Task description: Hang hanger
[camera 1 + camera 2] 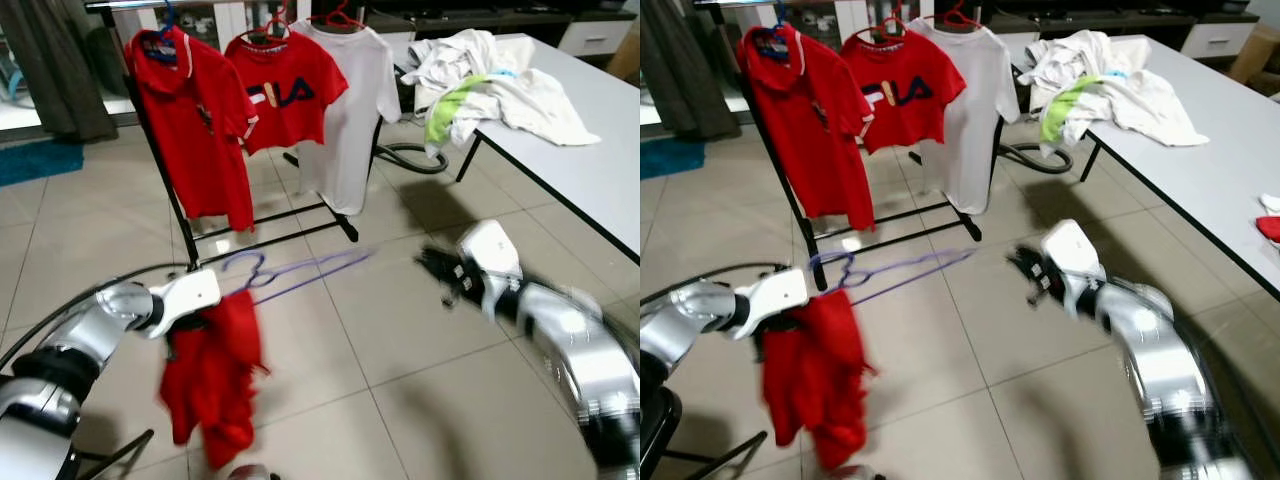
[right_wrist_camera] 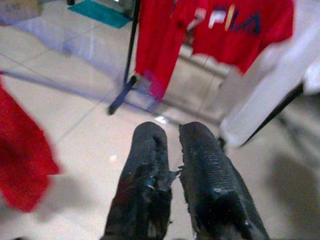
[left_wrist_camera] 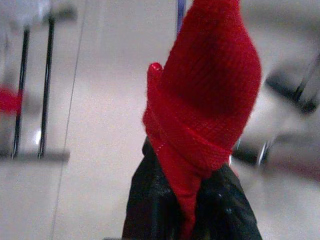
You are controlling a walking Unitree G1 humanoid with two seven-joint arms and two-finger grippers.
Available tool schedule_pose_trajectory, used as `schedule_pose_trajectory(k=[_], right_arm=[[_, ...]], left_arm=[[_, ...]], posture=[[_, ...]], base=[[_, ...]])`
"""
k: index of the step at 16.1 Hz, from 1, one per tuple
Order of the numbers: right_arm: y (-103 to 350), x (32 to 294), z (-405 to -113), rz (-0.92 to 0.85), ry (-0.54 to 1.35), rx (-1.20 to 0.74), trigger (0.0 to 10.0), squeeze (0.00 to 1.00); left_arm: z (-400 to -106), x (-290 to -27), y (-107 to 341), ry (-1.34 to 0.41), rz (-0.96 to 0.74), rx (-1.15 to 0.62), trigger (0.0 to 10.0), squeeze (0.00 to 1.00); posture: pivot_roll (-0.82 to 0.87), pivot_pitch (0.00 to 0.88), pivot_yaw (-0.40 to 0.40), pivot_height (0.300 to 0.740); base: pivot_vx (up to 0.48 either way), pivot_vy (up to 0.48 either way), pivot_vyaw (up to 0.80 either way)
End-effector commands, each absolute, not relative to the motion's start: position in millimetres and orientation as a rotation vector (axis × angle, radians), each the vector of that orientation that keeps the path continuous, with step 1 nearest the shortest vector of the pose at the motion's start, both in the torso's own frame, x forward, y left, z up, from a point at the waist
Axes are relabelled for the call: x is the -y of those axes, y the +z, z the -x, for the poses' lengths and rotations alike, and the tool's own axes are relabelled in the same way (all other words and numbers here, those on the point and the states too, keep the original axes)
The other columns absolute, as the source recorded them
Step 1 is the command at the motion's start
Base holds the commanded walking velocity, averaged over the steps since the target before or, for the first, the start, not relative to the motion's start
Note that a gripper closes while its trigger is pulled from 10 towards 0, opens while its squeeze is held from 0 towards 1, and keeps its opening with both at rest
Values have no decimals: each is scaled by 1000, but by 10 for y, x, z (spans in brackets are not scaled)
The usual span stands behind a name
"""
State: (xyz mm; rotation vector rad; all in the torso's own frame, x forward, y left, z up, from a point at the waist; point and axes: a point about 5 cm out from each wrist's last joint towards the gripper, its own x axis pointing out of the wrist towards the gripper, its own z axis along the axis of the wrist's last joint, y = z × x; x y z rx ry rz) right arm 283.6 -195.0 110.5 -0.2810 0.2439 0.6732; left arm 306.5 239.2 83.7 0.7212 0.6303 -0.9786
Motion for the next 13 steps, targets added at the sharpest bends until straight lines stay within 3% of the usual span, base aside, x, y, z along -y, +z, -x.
schedule_pose_trajectory(k=[1,5,7,13], right_arm=[[1091,1938,-2811,268,669,-252,10000,1000],[738,1772,-2600,170,537,-337,10000,1000],[646,1738,-2519,110,479,-347,10000,1000],[565,1800,-2317,39,212,-359,10000,1000]], left_arm=[[-3134,-2311,1011,-1011,-700,-504,0,0],[-3103,-1980,1129,-1027,-402,-299,0,0],[-3186,-1851,1130,-889,-259,-224,0,0],[-3155,-1638,854,-640,-98,-319,0,0]], posture=[[32,0,-11,740],[3,0,18,740],[-22,0,47,740],[-96,0,109,740]], base=[[0,0,0],[0,0,0],[0,0,0],[0,0,0]])
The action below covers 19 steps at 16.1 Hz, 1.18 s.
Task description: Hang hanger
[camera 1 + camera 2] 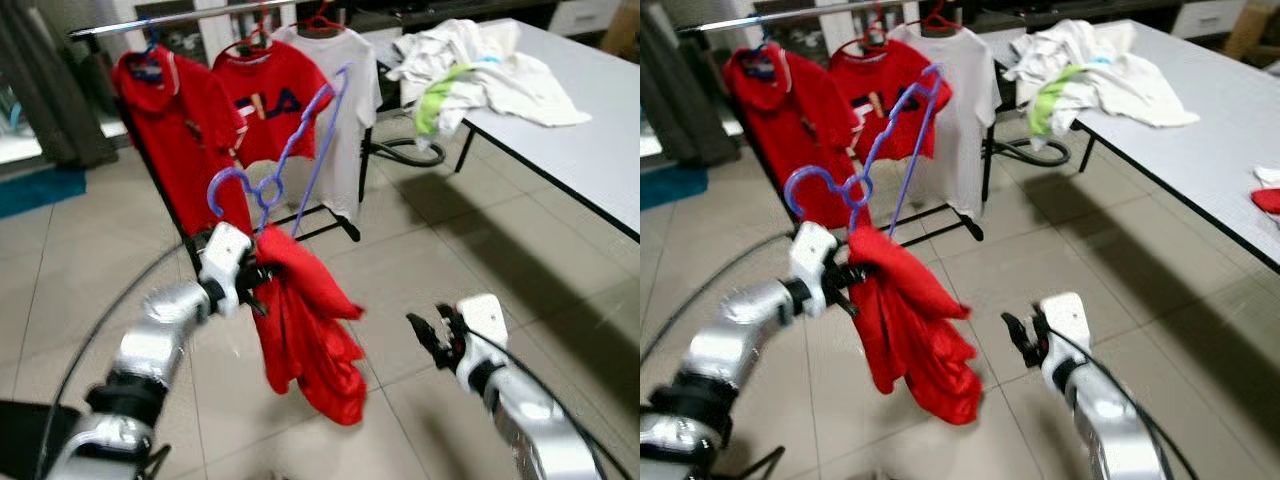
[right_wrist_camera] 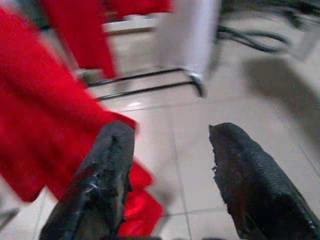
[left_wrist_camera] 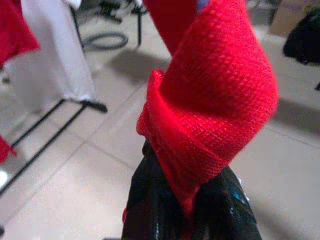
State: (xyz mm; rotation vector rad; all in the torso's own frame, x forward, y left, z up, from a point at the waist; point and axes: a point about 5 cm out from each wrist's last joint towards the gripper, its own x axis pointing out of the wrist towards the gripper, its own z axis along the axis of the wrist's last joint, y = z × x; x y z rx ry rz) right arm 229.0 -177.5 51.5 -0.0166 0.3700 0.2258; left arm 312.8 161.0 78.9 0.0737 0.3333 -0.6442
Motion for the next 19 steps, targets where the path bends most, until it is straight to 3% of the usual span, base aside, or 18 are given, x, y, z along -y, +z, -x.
schedule_pose_trajectory(k=[1,3,4,7,10,13,16,19], right_arm=[[564,1845,-2285,5,118,-352,10000,0],[575,1913,-2257,-53,13,-352,10000,0],[583,1941,-2243,-44,-17,-355,10000,0],[622,1900,-2202,50,20,-352,10000,0],[515,1946,-2168,174,-5,-377,10000,0],[565,1914,-2244,128,-4,-372,10000,0],[551,1810,-2307,101,145,-379,10000,0],[607,1783,-2326,70,139,-351,10000,0]], left_arm=[[-3128,-1583,754,-549,-94,-355,10000,0],[-3091,-1501,591,-418,-80,-446,10000,0],[-3106,-1384,614,-421,30,-406,10000,0],[-2995,-1259,649,-578,183,-342,10000,0],[-2878,-1372,510,-454,91,-482,10000,0],[-2886,-1412,591,-479,-17,-403,10000,0],[-2861,-1545,711,-399,-44,-308,10000,0],[-2829,-1499,682,-414,-36,-308,10000,0]], posture=[[-103,0,114,740],[-123,0,125,740],[-141,0,152,740],[-162,0,177,740],[-102,0,131,740],[-64,0,98,740],[-13,0,38,740],[-41,0,65,740]], base=[[0,0,0],[0,0,0],[0,0,0],[0,0,0],[0,0,0],[0,0,0],[0,154,0],[0,480,-533]])
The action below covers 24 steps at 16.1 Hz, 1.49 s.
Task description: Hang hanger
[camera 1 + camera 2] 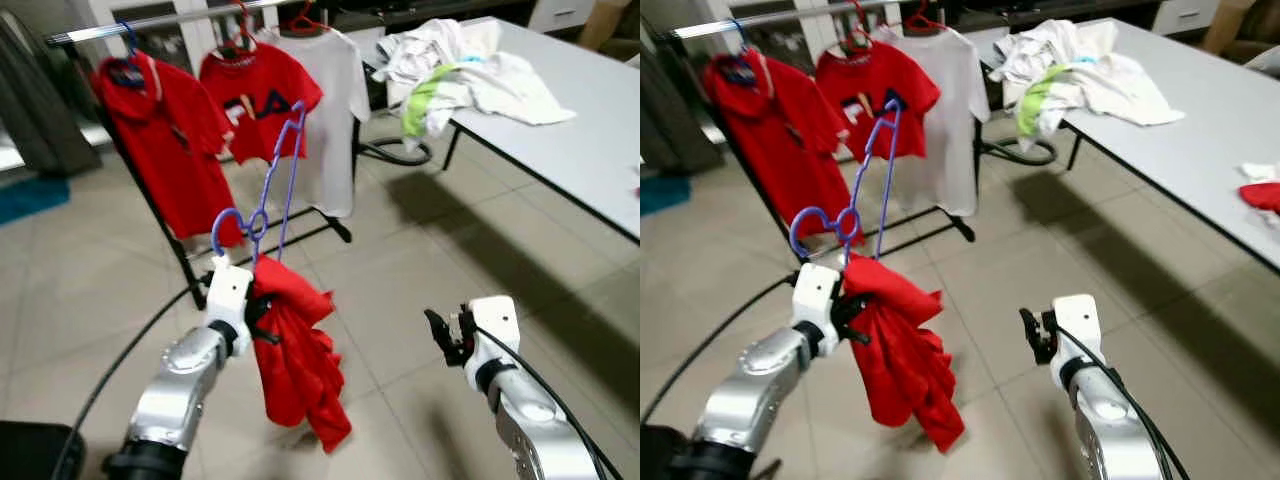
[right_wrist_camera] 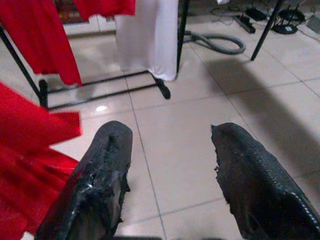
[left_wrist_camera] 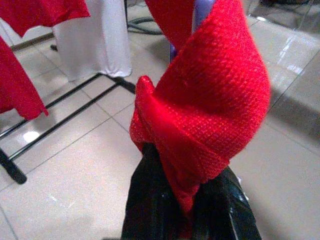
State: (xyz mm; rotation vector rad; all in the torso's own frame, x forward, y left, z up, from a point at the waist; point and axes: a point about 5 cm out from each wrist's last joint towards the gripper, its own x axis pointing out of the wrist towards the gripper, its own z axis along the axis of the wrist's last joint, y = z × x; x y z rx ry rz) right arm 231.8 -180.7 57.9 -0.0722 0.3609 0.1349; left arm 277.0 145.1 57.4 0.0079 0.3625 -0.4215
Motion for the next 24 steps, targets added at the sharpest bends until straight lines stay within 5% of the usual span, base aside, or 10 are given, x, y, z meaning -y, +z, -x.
schedule_pose_trajectory(k=[1,7,8,13,17,18,19,24], right_arm=[[656,1759,-2344,10,133,-339,10000,0],[614,1777,-2361,20,90,-349,10000,0],[606,1763,-2380,20,90,-351,10000,0],[722,1722,-2442,79,237,-297,10000,0],[806,1743,-2492,92,480,-336,10000,0],[804,1748,-2500,90,497,-354,10000,329],[798,1766,-2500,86,517,-386,10000,1000],[911,1495,-2405,-34,705,-403,10000,1000]], left_arm=[[-2856,-1435,734,-476,-74,-281,10000,0],[-2954,-1569,787,-493,-181,-297,10000,0],[-2991,-1599,905,-529,-143,-238,0,0],[-3035,-1763,1033,-690,-273,-250,0,0],[-3100,-1821,1359,-1135,-464,-247,0,0],[-3126,-1816,1422,-1166,-463,-234,0,0],[-3157,-1797,1528,-1217,-458,-203,0,0],[-3318,-1600,1972,-1315,-436,-25,0,0]], posture=[[-29,0,60,740],[-22,0,67,740],[-21,0,63,740],[-15,0,18,740],[-37,0,46,740],[-51,0,54,740],[-47,0,49,740],[-59,18,58,740]], base=[[0,480,-800],[0,-231,-667],[0,0,0],[0,0,0],[0,0,0],[0,0,0],[0,0,0],[0,0,0]])
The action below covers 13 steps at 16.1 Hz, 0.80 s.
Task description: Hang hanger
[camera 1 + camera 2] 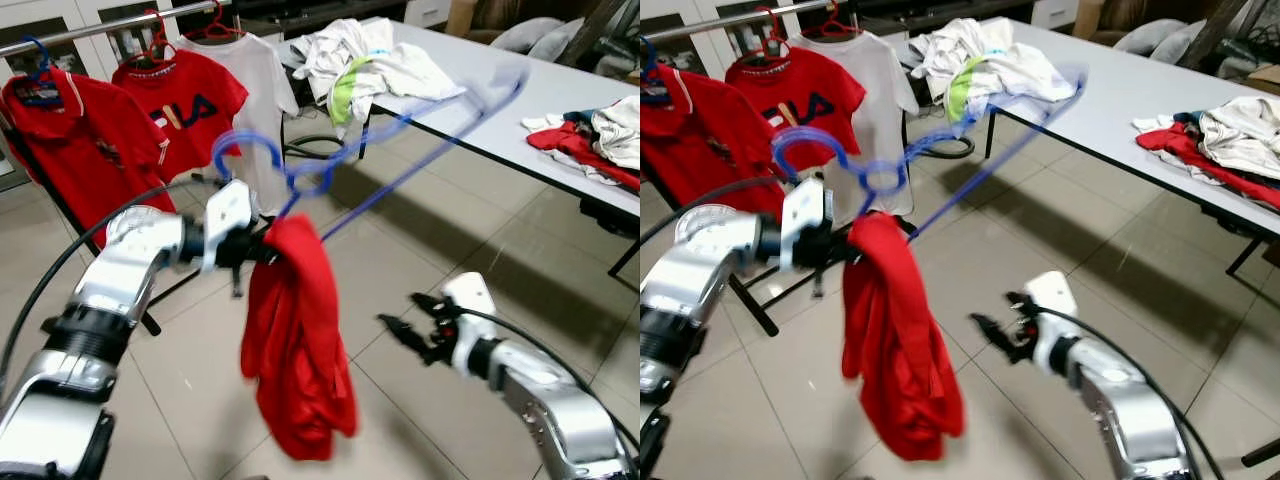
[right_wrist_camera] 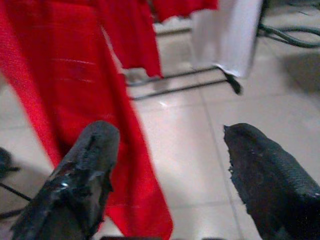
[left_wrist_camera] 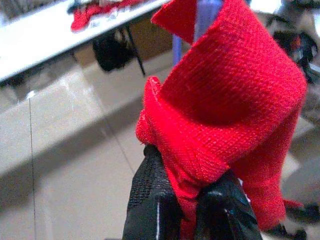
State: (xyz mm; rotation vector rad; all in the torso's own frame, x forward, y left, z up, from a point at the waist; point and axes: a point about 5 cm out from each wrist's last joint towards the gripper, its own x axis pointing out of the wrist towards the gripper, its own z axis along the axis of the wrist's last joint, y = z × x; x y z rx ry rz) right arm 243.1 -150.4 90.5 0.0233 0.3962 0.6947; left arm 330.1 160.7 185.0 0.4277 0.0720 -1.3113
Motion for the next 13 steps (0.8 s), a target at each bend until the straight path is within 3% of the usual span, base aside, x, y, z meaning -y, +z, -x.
schedule_pose_trajectory(k=[1,5,11,12,13], right_arm=[[931,1428,-2380,-47,717,-402,10000,1000],[918,1365,-2422,-3,652,-407,10000,1000],[916,1531,-2527,46,480,-396,10000,1000],[914,1566,-2534,43,459,-398,10000,569],[878,1595,-2517,89,465,-413,10000,0]], left_arm=[[-3321,-1562,2023,-1319,-442,4,0,0],[-3334,-1541,2127,-1326,-447,38,0,0],[-3319,-1540,2319,-1321,-413,108,0,0],[-3321,-1530,2326,-1320,-413,112,0,0],[-3338,-1503,2357,-1319,-392,134,0,0]], posture=[[-63,25,65,740],[-66,46,77,740],[-64,57,74,740],[-66,57,75,740],[-68,59,73,740]], base=[[0,0,0],[0,0,0],[0,0,0],[0,0,0],[0,0,0]])
